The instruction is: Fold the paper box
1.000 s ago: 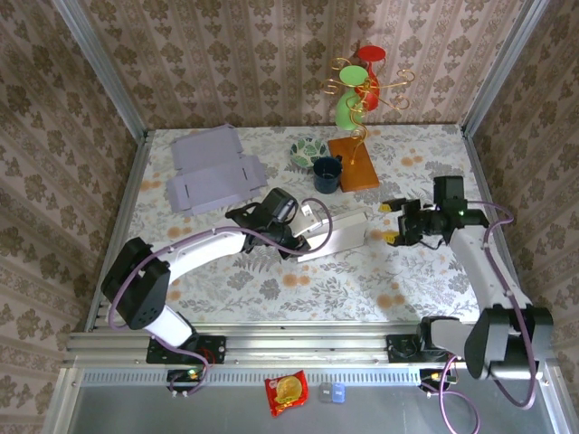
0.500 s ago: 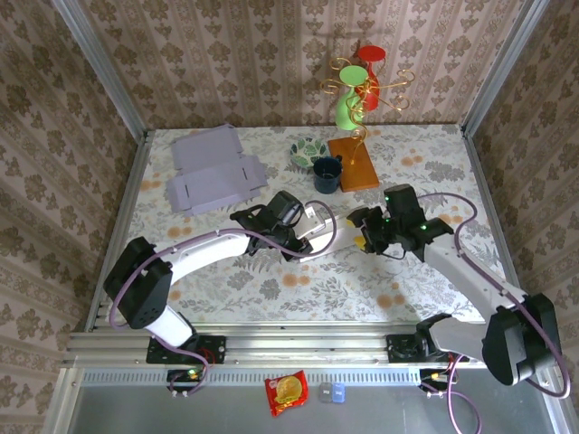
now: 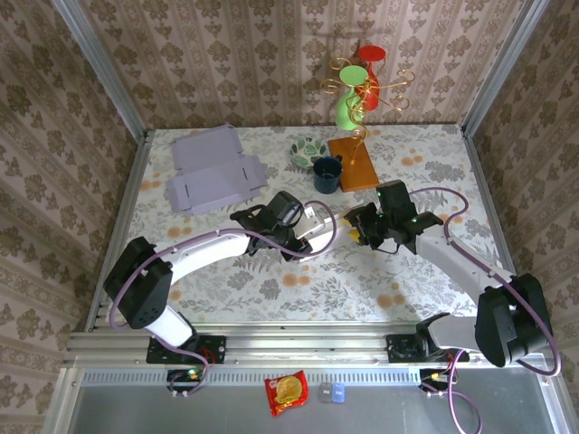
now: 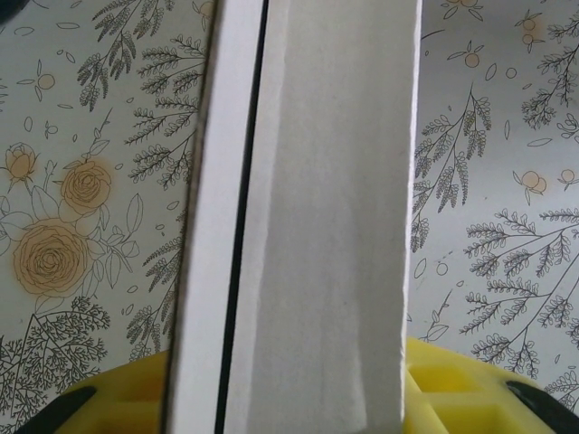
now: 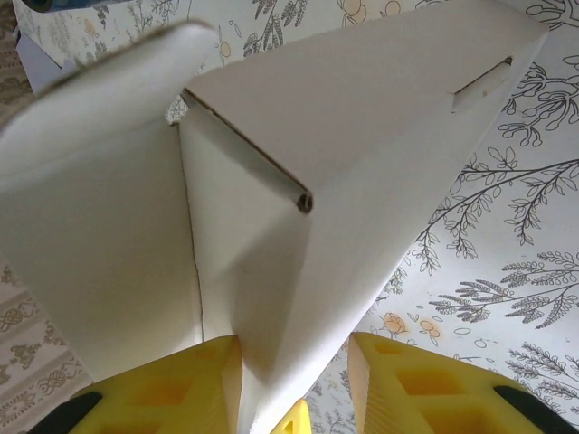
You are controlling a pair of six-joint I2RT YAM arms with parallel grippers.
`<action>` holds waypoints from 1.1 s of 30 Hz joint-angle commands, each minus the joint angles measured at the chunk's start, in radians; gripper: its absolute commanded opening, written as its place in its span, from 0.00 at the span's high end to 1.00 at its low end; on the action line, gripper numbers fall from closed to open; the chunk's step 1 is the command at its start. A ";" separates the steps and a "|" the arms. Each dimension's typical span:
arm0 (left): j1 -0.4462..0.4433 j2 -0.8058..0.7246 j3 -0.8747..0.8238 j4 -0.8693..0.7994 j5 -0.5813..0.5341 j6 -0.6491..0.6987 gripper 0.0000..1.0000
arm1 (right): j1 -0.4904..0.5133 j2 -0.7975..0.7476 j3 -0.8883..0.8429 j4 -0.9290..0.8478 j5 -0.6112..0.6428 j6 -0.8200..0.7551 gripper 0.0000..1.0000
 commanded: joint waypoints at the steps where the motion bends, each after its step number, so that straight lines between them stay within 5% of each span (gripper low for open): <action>1: -0.008 -0.006 0.006 -0.022 -0.003 -0.005 0.60 | 0.004 0.019 -0.013 -0.102 0.045 0.001 0.64; 10: -0.001 -0.009 0.005 -0.031 0.023 0.032 0.83 | -0.024 -0.025 0.089 -0.155 0.055 -0.177 0.62; 21: 0.081 -0.081 -0.001 -0.152 0.162 0.196 0.81 | -0.203 -0.152 0.222 -0.348 0.005 -1.067 0.61; 33: 0.155 -0.097 -0.012 -0.234 0.281 0.310 0.82 | -0.110 0.017 0.324 -0.479 0.045 -1.309 0.58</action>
